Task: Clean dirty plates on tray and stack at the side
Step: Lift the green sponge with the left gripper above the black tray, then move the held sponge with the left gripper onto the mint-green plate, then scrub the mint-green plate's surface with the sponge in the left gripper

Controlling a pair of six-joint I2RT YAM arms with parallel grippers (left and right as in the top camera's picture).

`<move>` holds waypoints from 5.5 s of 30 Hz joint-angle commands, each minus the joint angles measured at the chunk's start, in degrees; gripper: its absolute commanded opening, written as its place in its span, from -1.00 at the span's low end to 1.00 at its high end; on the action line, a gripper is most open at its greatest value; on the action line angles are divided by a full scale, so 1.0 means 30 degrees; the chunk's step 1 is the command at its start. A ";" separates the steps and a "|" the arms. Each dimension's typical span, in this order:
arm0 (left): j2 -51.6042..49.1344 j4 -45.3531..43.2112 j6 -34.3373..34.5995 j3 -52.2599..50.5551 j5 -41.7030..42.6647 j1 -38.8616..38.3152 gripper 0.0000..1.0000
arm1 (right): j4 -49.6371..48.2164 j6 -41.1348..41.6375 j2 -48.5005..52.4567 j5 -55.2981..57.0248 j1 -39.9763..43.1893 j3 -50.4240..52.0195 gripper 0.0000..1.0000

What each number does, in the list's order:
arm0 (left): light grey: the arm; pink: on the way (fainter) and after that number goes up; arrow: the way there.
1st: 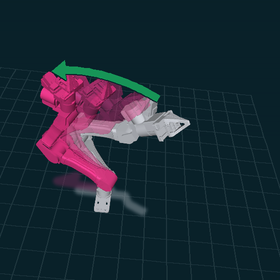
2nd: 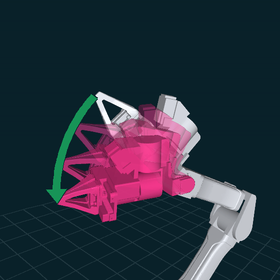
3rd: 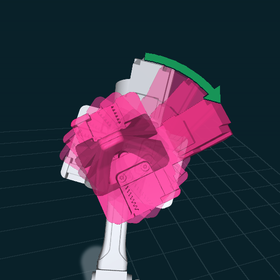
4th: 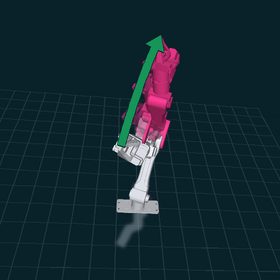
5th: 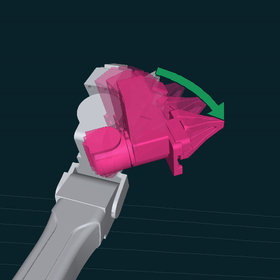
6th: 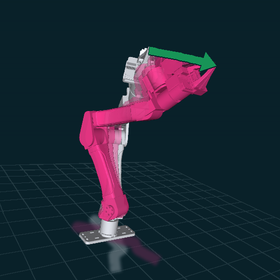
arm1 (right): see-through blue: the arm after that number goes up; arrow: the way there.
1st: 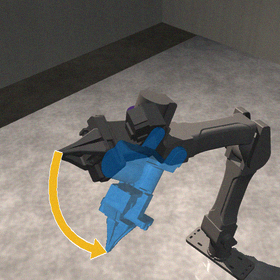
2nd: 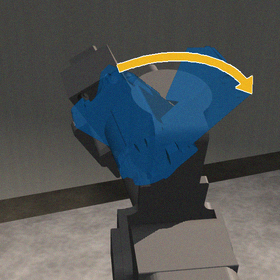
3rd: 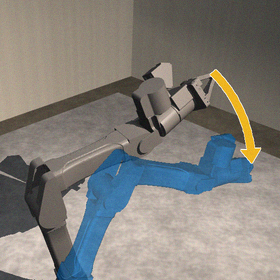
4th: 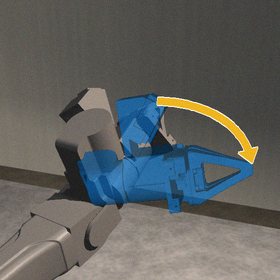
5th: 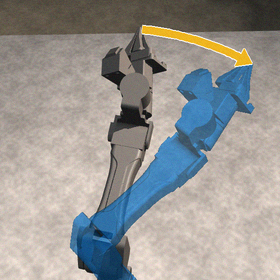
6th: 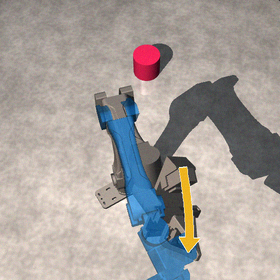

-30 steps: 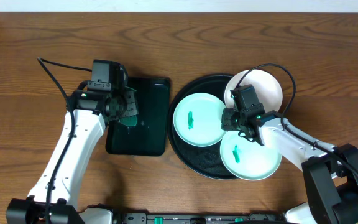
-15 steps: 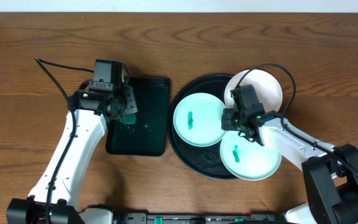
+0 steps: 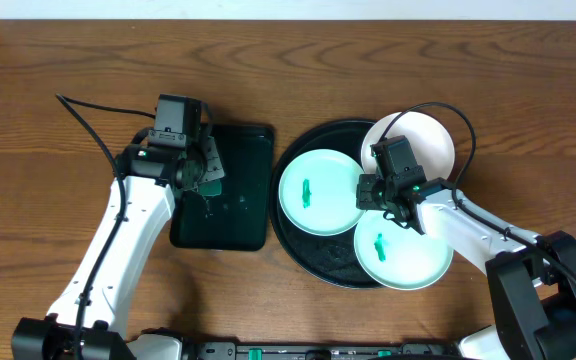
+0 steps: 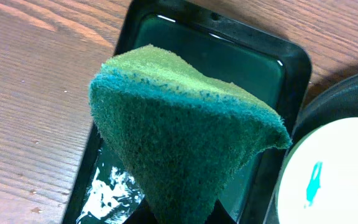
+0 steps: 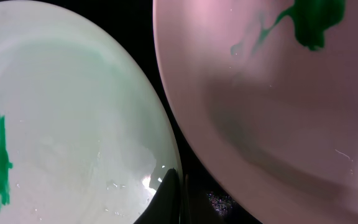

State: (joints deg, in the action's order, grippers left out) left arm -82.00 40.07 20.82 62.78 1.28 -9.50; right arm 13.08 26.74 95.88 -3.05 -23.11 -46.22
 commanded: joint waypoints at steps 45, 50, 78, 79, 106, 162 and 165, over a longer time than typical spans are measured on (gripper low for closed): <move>-0.2710 0.4925 -0.2127 0.5115 -0.0568 -0.0896 -0.86 | -0.0015 0.0153 -0.0138 0.0357 -0.0066 0.0029 -0.97; -0.2710 0.4481 -0.1304 0.5042 -0.0408 -0.1843 -0.85 | -0.0015 0.0153 -0.0138 0.0350 -0.0066 0.0029 -0.97; -0.8036 -0.0656 0.2076 0.4226 0.1362 -0.7278 -0.85 | -0.0015 0.0153 -0.0138 0.0350 -0.0066 0.0029 -0.98; -0.8160 -0.0699 0.2178 0.4226 0.1370 -0.7278 -0.85 | -0.0015 0.0153 -0.0138 0.0350 -0.0066 0.0029 -0.97; -1.2750 -0.1902 0.2528 0.4211 0.1370 -0.7825 -0.83 | -0.0015 0.0153 -0.0138 0.0350 -0.0066 0.0029 -0.97; -0.9777 -0.1508 0.2463 0.2834 0.0277 -0.8065 -0.85 | -0.0007 0.0153 -0.0138 0.0350 -0.0066 0.0029 -0.93; -0.9777 -0.1574 0.2470 0.2659 0.0277 -0.8058 -0.85 | -0.0015 0.0146 -0.0138 0.0342 -0.0066 0.0029 -0.97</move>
State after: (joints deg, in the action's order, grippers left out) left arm -110.72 34.85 28.49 73.21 3.90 -33.74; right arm 12.99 26.76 95.88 -2.96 -23.11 -46.22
